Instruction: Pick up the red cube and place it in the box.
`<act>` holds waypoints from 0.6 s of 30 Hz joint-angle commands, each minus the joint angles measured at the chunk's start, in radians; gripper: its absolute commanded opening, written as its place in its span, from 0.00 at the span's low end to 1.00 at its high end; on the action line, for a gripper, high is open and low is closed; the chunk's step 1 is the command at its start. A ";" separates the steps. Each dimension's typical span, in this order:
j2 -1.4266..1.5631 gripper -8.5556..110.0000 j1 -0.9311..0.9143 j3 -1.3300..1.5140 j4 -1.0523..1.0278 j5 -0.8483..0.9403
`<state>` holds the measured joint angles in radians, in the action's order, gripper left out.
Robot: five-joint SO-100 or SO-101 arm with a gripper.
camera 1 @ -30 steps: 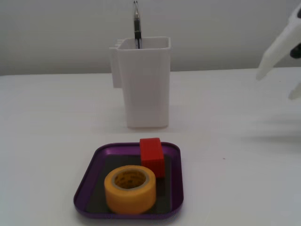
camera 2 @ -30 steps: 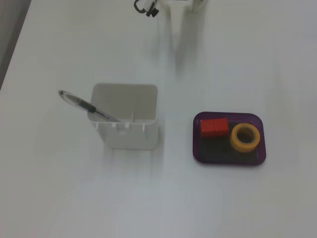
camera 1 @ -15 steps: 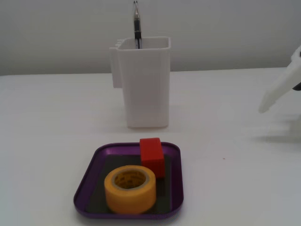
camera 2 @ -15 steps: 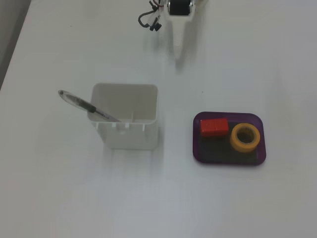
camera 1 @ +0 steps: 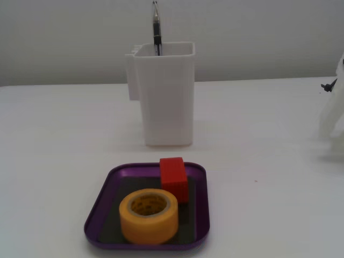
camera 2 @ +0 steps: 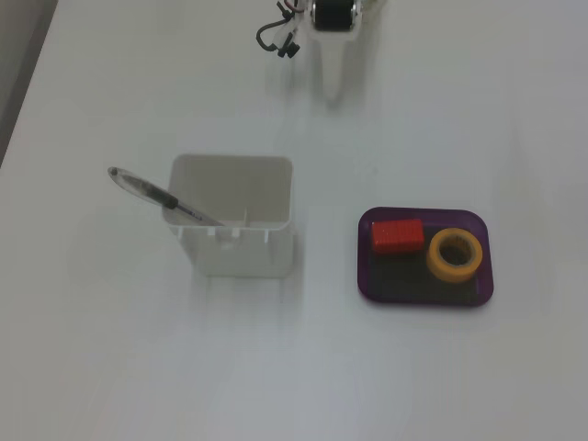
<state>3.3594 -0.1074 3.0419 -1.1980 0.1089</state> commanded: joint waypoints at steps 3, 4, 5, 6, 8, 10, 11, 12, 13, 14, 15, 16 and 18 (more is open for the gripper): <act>0.086 0.09 -0.020 0.014 0.005 0.012; 0.086 0.09 -0.026 0.014 0.005 0.015; 0.086 0.09 -0.034 0.014 0.005 0.015; 0.086 0.09 -0.038 0.014 0.005 0.015; 0.086 0.09 -0.038 0.014 0.005 0.015; 0.086 0.09 -0.038 0.014 0.005 0.015; 0.086 0.09 -0.038 0.014 0.005 0.015; 0.086 0.09 -0.040 0.014 0.006 0.017; 0.087 0.09 -0.038 0.014 0.006 0.018; 0.087 0.09 -0.037 0.014 0.009 0.017; 0.087 0.09 -0.034 0.014 0.009 0.017; 0.087 0.09 -0.034 0.015 0.009 0.017; 0.087 0.09 -0.034 0.015 0.009 0.017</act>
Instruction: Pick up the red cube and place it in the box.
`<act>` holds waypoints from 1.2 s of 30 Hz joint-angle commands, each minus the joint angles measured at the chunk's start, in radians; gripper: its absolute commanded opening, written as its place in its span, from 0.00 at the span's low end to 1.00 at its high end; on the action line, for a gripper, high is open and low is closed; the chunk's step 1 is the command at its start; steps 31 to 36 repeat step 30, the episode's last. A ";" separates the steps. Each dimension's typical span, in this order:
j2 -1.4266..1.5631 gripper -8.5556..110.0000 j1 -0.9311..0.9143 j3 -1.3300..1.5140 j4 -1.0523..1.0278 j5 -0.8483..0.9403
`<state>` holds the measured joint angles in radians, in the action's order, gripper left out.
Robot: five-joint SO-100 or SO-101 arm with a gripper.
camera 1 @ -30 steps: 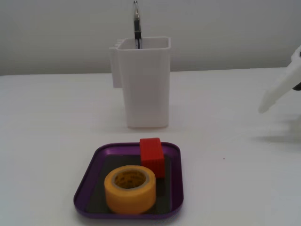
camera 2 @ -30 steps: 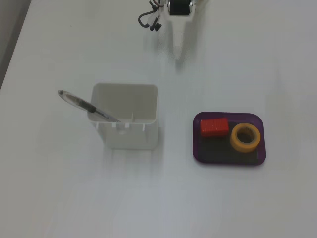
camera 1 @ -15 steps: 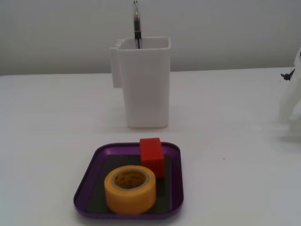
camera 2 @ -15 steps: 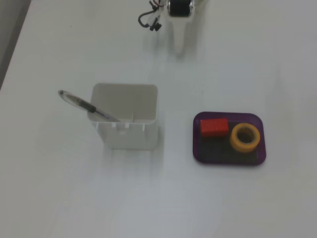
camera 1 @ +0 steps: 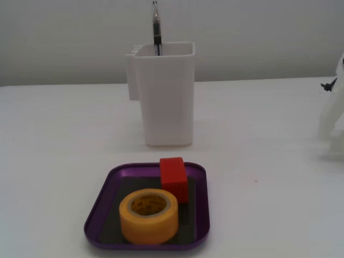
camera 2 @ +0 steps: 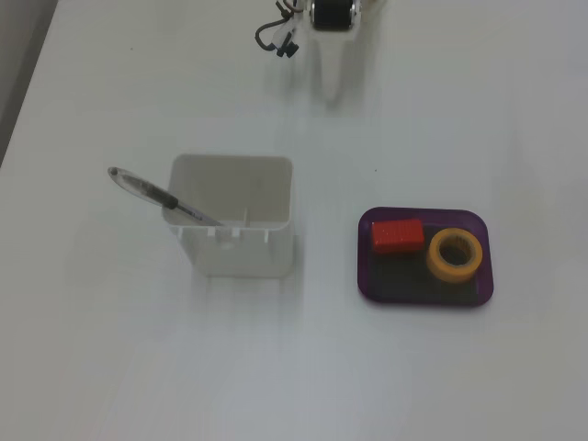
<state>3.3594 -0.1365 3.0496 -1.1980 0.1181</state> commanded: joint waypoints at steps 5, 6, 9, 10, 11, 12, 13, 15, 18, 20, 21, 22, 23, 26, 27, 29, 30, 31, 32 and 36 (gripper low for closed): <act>0.087 0.09 -0.005 0.008 0.009 0.008; 0.087 0.09 -0.003 0.008 0.009 0.008; 0.087 0.09 -0.003 0.008 0.009 0.008; 0.087 0.09 -0.003 0.008 0.009 0.008; 0.087 0.09 -0.003 0.008 0.009 0.008; 0.087 0.09 -0.003 0.008 0.009 0.008; 0.087 0.09 -0.003 0.008 0.009 0.008; 0.087 0.09 -0.003 0.008 0.011 0.006; 0.087 0.09 -0.003 0.008 0.011 0.006; 0.087 0.09 -0.003 0.008 0.011 0.006; 0.087 0.09 -0.003 0.008 0.011 0.006; 0.087 0.09 -0.003 0.008 0.011 0.006; 0.087 0.09 -0.003 0.008 0.011 0.000; 0.087 0.09 0.017 0.008 0.012 -0.009; 0.089 0.09 0.037 0.008 0.012 -0.009; 0.094 0.09 0.091 0.008 0.009 -0.009; 0.095 0.09 0.123 0.008 0.009 -0.009; 0.095 0.09 0.123 0.008 0.009 -0.009; 0.095 0.09 0.123 0.008 0.009 -0.009; 0.095 0.09 0.123 0.008 0.009 -0.009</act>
